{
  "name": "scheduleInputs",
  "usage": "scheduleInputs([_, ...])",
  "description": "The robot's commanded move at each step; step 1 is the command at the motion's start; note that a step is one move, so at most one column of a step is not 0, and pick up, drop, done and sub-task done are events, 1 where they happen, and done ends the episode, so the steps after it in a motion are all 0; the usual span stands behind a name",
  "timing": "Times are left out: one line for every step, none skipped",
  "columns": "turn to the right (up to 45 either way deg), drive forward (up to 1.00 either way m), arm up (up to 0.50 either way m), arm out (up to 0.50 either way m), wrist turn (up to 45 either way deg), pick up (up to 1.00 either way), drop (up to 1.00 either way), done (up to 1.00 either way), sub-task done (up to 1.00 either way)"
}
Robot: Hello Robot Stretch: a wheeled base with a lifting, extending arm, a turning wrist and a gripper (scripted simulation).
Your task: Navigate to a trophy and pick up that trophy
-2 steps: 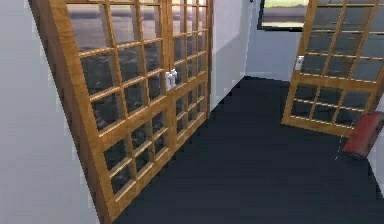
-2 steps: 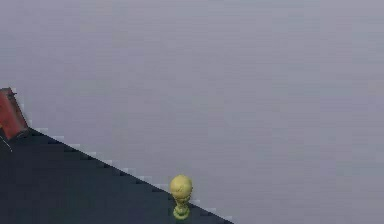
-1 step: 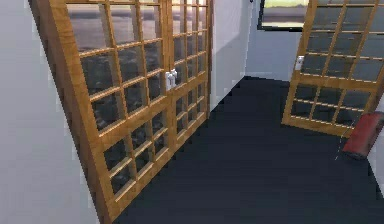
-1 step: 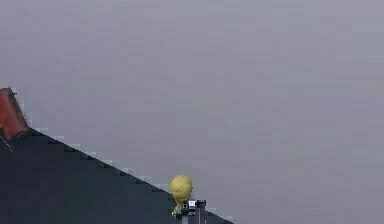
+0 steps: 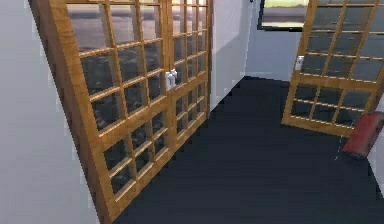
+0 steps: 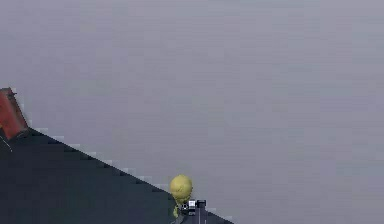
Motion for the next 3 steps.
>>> scheduleInputs([0.0, 0.0, 0.0, 0.0, 45.0, 0.0, 0.0, 0.0, 0.0])
scheduleInputs([0.0, 0.0, 0.0, 0.0, 45.0, 0.0, 0.0, 0.0, 0.0])
scheduleInputs([0.0, 0.0, 0.0, 0.0, 33.0, 0.0, 0.0, 0.0, 0.0])
